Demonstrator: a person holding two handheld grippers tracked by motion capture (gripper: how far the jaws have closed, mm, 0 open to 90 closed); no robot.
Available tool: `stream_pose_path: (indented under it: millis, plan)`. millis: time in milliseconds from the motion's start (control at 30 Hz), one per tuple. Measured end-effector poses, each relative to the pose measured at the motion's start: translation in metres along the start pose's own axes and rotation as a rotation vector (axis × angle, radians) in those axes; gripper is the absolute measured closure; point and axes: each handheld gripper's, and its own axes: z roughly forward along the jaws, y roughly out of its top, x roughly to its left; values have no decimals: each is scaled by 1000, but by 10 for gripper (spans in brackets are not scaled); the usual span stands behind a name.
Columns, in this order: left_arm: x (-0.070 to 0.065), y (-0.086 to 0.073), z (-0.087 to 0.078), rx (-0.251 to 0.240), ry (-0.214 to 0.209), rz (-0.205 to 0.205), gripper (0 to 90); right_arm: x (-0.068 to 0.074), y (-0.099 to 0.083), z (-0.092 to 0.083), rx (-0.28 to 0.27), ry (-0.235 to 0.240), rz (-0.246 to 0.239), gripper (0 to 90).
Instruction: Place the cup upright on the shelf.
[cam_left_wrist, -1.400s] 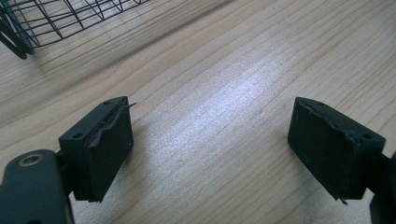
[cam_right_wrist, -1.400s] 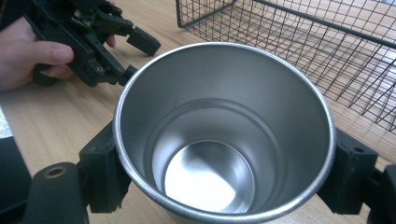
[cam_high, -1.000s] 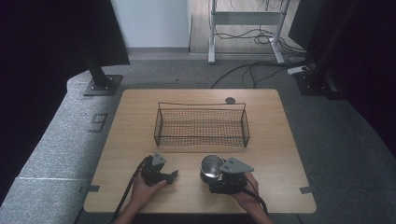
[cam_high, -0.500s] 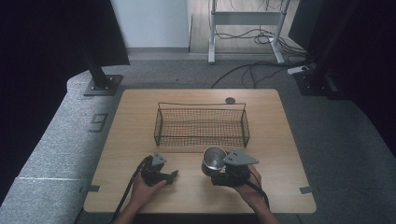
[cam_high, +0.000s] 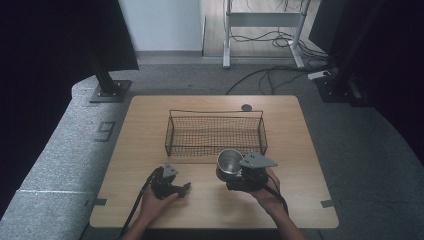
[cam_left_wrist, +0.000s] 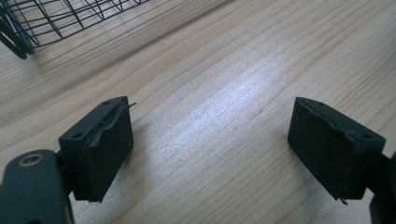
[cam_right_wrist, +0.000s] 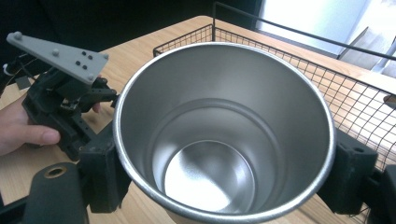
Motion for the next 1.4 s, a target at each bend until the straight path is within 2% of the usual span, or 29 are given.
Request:
stream_pose_path:
  millis: [300,533,767,1400]
  plan:
    - [0,0,0,0,0,-1,140,-6,9,3,-23,-7,14,185]
    - [0,0,0,-1,2,0,141,-8,15,9,-17,-10,9,185]
    - [0,0,0,-1,3,1,141,-15,23,14,-32,-10,36,185]
    - [0,0,0,-1,3,1,141,-23,42,30,-25,-28,31,185]
